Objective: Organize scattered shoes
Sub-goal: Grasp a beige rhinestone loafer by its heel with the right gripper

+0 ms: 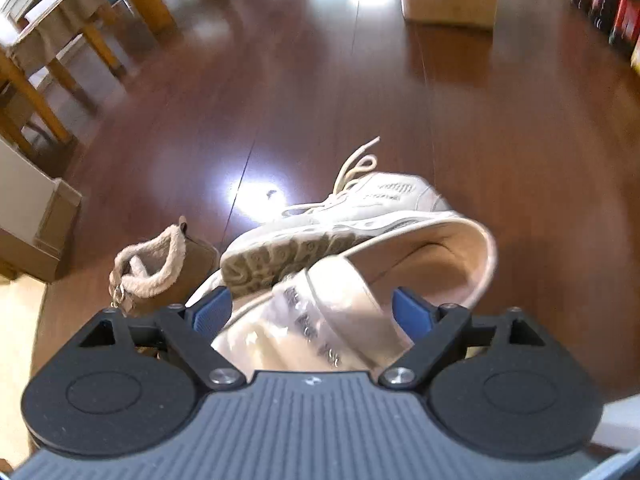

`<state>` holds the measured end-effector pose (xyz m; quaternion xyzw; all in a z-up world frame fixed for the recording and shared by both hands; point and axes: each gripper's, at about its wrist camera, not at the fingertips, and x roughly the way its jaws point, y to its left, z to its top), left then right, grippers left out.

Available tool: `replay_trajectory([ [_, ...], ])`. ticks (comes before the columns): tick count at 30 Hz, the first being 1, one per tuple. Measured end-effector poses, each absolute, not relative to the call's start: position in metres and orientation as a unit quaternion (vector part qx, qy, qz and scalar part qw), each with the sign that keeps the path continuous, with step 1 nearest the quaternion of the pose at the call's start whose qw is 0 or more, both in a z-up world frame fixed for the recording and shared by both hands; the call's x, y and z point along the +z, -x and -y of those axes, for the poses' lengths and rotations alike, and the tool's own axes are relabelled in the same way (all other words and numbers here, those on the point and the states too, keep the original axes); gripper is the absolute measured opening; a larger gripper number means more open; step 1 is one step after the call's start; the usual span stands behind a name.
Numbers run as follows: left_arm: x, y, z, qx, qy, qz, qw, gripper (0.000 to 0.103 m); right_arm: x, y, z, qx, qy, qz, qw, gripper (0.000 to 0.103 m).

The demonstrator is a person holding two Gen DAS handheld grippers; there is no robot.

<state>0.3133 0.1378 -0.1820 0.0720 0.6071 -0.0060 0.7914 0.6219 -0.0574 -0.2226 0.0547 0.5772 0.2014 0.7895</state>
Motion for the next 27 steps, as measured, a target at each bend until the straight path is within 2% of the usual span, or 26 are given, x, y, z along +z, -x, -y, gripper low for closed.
replay_trajectory([
  [1,-0.184,-0.315,-0.143,0.003,-0.066,-0.611,0.789,0.102,-0.227,-0.622,0.056,0.214,-0.043,-0.574,0.789,0.077],
  [3,-0.184,-0.316,-0.149,0.011,-0.057,-0.617,0.785,0.102,-0.227,-0.619,0.057,0.255,-0.04,-0.557,0.789,0.032],
  [4,-0.184,-0.316,-0.152,0.012,-0.051,-0.62,0.782,0.102,-0.225,-0.616,0.059,0.275,-0.05,-0.551,0.786,0.018],
  [7,-0.178,-0.313,-0.154,0.013,-0.05,-0.619,0.784,0.102,-0.209,-0.597,0.056,0.339,-0.008,-0.535,0.774,0.014],
  [12,-0.15,-0.301,-0.151,0.015,-0.063,-0.597,0.8,0.102,-0.168,-0.533,0.06,0.402,0.0,-0.523,0.752,0.013],
  [17,-0.129,-0.279,-0.127,-0.013,-0.076,-0.575,0.815,0.102,-0.138,-0.423,0.103,0.442,0.062,-0.527,0.723,0.013],
  [20,-0.129,-0.256,-0.088,-0.054,-0.09,-0.577,0.81,0.102,-0.161,-0.345,0.144,0.441,0.139,-0.563,0.686,0.013],
  [24,-0.132,-0.213,-0.031,-0.106,-0.142,-0.582,0.794,0.102,-0.236,-0.252,0.212,0.405,0.213,-0.622,0.635,0.014],
  [27,-0.125,-0.183,0.011,-0.128,-0.187,-0.567,0.792,0.102,-0.291,-0.182,0.266,0.36,0.276,-0.628,0.633,0.022],
])
